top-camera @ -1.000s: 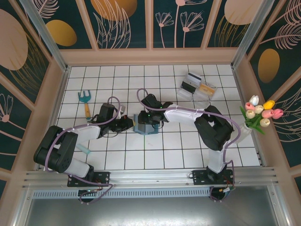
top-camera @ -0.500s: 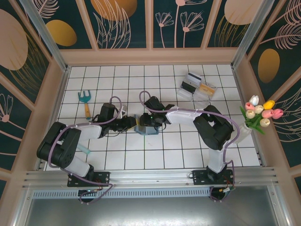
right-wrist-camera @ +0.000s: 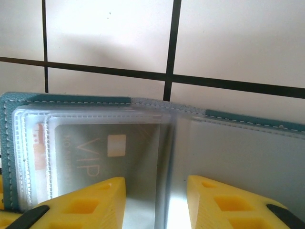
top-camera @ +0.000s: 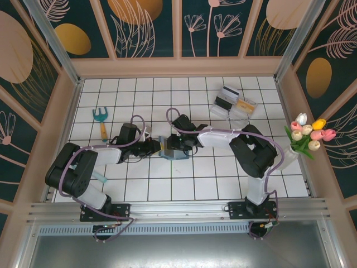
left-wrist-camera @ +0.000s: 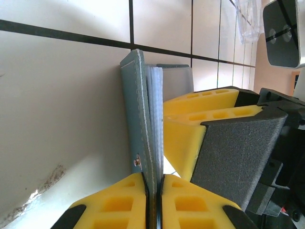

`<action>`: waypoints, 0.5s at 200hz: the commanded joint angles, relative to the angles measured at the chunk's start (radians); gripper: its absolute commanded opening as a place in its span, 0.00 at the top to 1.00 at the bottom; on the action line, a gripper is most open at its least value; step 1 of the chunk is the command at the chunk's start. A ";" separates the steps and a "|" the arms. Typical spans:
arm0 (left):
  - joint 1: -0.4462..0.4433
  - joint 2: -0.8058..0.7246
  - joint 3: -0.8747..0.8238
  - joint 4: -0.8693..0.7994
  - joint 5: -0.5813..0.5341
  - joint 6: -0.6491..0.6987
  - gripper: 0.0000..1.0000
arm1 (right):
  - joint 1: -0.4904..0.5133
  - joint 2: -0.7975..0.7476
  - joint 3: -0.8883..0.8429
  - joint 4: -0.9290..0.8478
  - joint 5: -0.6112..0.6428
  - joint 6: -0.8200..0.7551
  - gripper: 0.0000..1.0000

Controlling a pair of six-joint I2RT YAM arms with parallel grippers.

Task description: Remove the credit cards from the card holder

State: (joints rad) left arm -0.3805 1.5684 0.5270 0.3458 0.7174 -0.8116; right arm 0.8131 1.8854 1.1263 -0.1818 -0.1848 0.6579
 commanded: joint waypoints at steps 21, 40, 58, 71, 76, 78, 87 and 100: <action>-0.006 -0.030 0.023 -0.018 -0.002 0.035 0.96 | -0.016 -0.065 -0.067 0.027 0.008 0.019 0.60; -0.006 -0.043 0.027 -0.030 -0.006 0.042 0.98 | -0.028 -0.102 -0.104 0.090 -0.035 0.032 0.59; -0.006 -0.057 0.028 -0.028 0.005 0.038 1.00 | -0.046 -0.108 -0.135 0.136 -0.079 0.048 0.58; -0.006 -0.066 0.027 -0.018 0.019 0.029 1.00 | -0.052 -0.089 -0.137 0.127 -0.083 0.055 0.58; -0.006 -0.069 0.027 -0.018 0.021 0.027 1.00 | -0.052 -0.079 -0.135 0.121 -0.081 0.055 0.59; -0.006 -0.072 0.027 -0.016 0.023 0.026 1.00 | -0.052 -0.076 -0.134 0.117 -0.081 0.055 0.59; -0.006 -0.079 0.024 -0.009 0.028 0.020 1.00 | -0.049 -0.061 -0.129 0.109 -0.086 0.055 0.59; -0.006 -0.087 0.020 0.010 0.040 0.011 1.00 | -0.049 -0.044 -0.125 0.107 -0.089 0.058 0.60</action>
State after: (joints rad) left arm -0.3836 1.5192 0.5297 0.3237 0.7185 -0.7971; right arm 0.7658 1.8076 1.0054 -0.0822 -0.2489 0.6945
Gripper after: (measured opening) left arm 0.089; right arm 0.408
